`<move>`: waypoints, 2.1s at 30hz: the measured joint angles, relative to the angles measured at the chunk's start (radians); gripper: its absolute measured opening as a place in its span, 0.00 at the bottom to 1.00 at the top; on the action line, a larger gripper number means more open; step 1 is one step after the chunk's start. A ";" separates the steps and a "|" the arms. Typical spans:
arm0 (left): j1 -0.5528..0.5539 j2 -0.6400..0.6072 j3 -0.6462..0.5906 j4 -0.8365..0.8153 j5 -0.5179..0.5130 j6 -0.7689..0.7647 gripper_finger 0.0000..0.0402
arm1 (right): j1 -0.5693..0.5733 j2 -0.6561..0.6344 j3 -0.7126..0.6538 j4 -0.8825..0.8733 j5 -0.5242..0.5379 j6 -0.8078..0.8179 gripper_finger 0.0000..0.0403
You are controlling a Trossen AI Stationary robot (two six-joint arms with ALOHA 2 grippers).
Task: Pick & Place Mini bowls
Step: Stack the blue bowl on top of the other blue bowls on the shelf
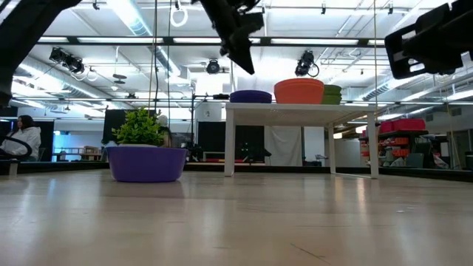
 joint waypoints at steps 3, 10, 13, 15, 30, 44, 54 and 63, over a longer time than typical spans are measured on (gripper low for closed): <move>-0.057 -0.021 0.001 -0.137 -0.019 -0.002 0.01 | 0.000 0.000 0.000 -0.021 0.000 0.023 0.28; -0.236 -0.073 -0.096 -0.303 -0.028 -0.079 0.01 | 0.001 0.000 0.000 -0.055 -0.004 0.093 0.28; -0.295 -0.160 -0.260 -0.274 -0.027 -0.145 0.01 | 0.005 0.000 0.000 -0.056 -0.010 0.117 0.28; -0.326 -0.244 -0.408 -0.228 -0.034 -0.211 0.01 | 0.009 0.000 0.000 -0.057 -0.010 0.121 0.28; -0.584 -0.592 -1.254 0.433 0.053 -0.435 0.07 | -0.027 0.000 0.000 0.006 -0.006 0.047 0.28; -0.679 -0.563 -1.310 0.520 -0.063 -0.341 0.54 | -0.052 0.000 0.000 -0.007 -0.006 0.048 0.28; -0.677 -0.466 -1.310 0.525 -0.093 -0.339 0.37 | -0.052 0.000 0.000 -0.020 -0.007 0.058 0.28; -0.676 -0.463 -1.309 0.542 -0.093 -0.344 0.16 | -0.052 0.000 0.000 -0.025 -0.007 0.058 0.28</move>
